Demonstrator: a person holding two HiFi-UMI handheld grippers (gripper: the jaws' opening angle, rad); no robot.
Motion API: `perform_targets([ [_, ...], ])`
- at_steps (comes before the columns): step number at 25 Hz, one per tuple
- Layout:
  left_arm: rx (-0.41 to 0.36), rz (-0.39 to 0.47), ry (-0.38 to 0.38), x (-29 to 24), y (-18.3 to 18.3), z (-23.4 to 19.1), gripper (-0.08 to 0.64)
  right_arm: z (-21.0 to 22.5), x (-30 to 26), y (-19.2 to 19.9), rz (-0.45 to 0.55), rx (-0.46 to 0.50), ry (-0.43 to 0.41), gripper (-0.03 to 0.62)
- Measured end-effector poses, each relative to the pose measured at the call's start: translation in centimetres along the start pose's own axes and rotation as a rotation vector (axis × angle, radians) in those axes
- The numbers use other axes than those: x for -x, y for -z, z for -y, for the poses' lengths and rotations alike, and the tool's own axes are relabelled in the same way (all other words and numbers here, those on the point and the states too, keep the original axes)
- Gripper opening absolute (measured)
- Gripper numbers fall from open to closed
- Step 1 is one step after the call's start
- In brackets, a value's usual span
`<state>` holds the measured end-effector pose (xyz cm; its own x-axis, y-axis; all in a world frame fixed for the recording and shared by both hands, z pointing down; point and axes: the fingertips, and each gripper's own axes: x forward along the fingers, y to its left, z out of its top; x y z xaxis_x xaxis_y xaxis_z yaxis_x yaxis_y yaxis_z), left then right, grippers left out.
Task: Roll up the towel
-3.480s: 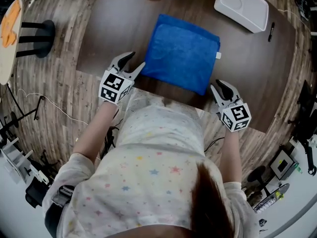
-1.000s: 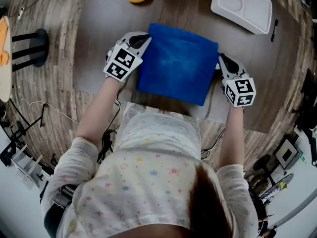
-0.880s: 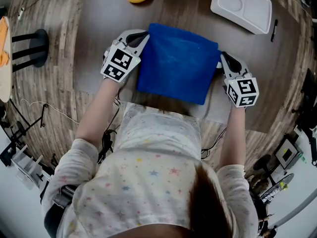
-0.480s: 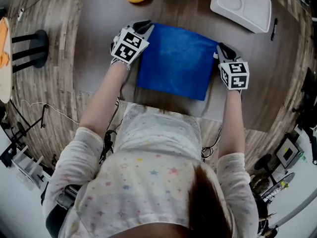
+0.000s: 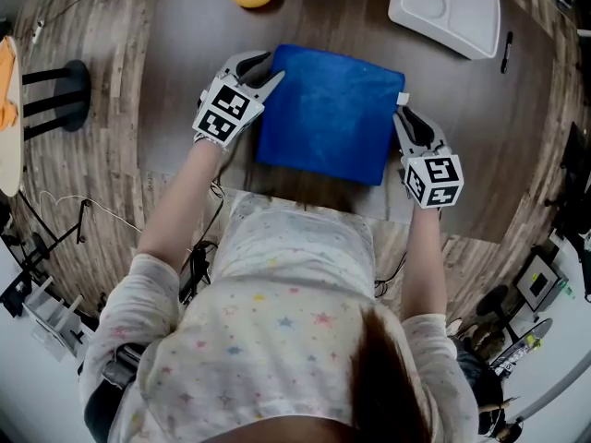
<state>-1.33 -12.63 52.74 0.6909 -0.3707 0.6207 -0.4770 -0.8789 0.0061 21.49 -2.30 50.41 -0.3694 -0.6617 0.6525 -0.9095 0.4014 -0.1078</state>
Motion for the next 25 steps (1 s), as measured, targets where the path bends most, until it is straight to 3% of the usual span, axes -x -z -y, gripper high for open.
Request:
perform_targets([
  [12, 0.000, -0.038, 0.135, 5.2, 5.4, 8.4, 0.144, -7.0, 4.1, 6.4, -0.062, -0.004, -0.130, 0.058],
  [25, 0.077, -0.139, 0.155, 7.8, 12.3, 13.3, 0.144, -9.0, 6.4, 13.5, -0.206, 0.013, -0.106, 0.091],
])
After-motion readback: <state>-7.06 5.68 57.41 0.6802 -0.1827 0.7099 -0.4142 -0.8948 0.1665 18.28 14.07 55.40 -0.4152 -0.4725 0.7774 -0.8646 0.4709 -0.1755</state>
